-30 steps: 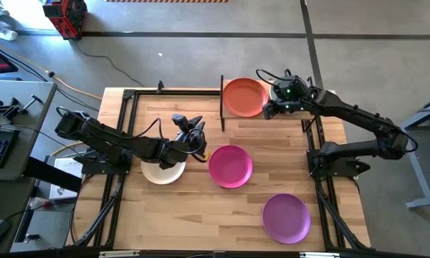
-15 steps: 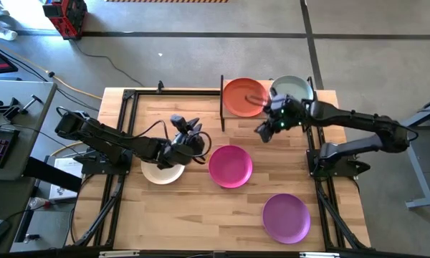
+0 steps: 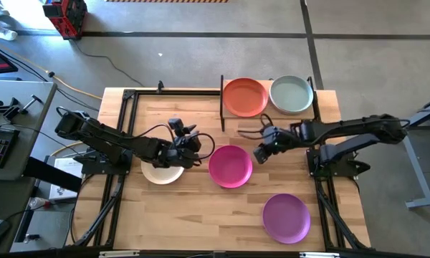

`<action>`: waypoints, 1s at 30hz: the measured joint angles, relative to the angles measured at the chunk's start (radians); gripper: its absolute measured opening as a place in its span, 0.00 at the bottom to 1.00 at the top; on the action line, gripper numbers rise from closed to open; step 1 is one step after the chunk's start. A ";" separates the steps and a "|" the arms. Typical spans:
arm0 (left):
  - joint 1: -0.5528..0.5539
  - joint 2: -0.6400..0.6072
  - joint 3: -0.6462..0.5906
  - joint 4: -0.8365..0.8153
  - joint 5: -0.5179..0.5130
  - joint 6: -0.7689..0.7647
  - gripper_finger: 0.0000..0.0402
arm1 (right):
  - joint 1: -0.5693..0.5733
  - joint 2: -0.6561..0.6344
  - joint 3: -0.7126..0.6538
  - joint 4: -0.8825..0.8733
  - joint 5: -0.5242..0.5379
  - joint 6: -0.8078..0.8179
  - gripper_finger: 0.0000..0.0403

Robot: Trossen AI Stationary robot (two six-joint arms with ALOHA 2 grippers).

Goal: Place and stack plates onto a shelf
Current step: Stack the dark pink plate on top of the orange plate on the shelf

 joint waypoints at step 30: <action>0.000 0.000 0.000 -0.249 0.198 -0.360 0.30 | 0.031 0.393 -0.010 0.130 0.031 0.069 0.26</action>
